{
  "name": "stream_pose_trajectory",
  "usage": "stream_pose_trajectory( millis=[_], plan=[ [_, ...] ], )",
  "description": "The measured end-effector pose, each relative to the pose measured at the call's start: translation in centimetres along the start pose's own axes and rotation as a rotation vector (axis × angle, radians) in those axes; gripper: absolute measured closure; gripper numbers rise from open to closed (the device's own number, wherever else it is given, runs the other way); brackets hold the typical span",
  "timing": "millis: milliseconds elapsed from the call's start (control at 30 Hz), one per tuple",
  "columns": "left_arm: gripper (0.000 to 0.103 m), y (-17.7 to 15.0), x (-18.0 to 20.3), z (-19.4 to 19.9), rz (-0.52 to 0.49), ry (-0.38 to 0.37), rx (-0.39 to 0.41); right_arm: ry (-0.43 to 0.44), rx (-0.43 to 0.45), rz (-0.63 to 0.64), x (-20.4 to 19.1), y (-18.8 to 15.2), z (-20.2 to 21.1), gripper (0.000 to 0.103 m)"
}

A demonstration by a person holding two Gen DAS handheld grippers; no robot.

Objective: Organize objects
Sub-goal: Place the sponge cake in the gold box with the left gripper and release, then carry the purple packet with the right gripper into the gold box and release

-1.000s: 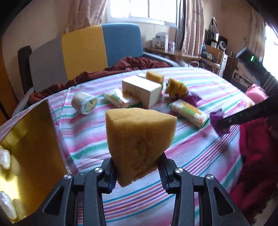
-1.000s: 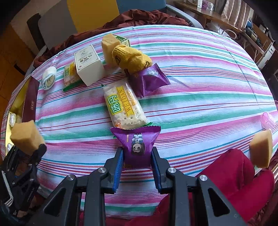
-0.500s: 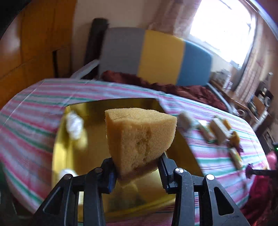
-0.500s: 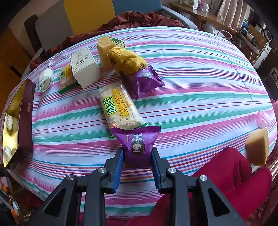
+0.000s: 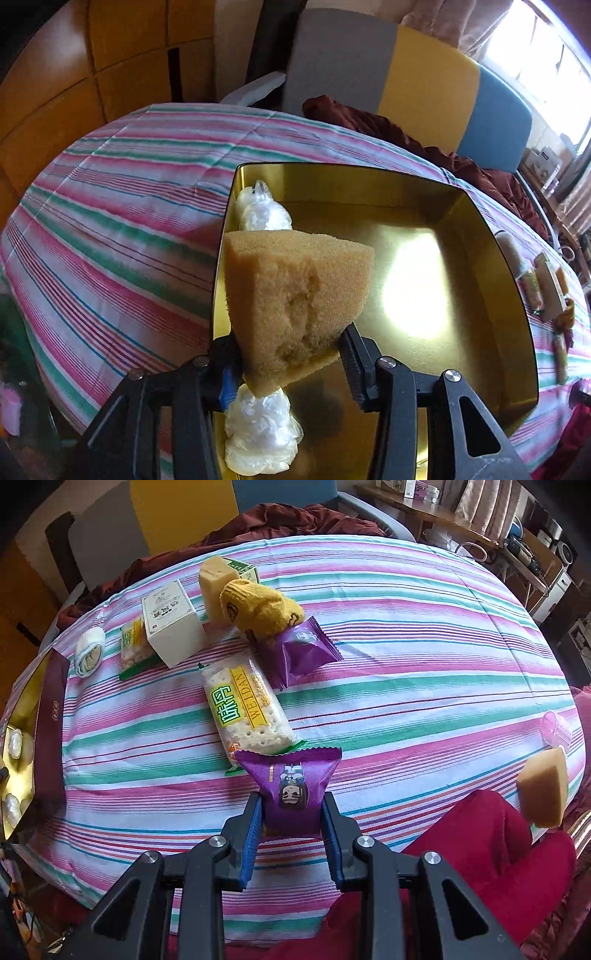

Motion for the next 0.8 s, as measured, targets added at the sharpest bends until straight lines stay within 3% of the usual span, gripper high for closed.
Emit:
stream_pose_trajectory(
  millis=[133,233,367,533,800],
  plan=[
    [0.05,0.1,-0.2,-0.3,-0.006,0.006,0.013,-0.006,-0.004,-0.003,0.0,0.0,-0.1,0.073],
    [0.032,0.3,-0.2,0.4,-0.007,0.0,0.027,-0.008,-0.005,-0.005,0.1,0.1,-0.2,0.073],
    [0.032,0.7,-0.3,1.6,0.005,-0.002,0.057,-0.012,-0.003,-0.01,0.2,0.1,-0.2,0.073],
    [0.033,1.1,-0.8,4.7,-0.004,0.028,0.152,-0.021,0.002,-0.013,0.3,0.1,-0.1,0.073],
    [0.033,-1.2,-3.5,7.8,0.02,0.079,0.21,-0.038,0.061,0.0,-0.6,0.0,1.0,0.073]
  ],
)
Point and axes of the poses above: each gripper's, at about its wrist camera, not at the fingertips, and z roughly against the way its jaws point, x to its right, y to its top, the point moved 8 cm from there along -z, roughly the way its jaws point
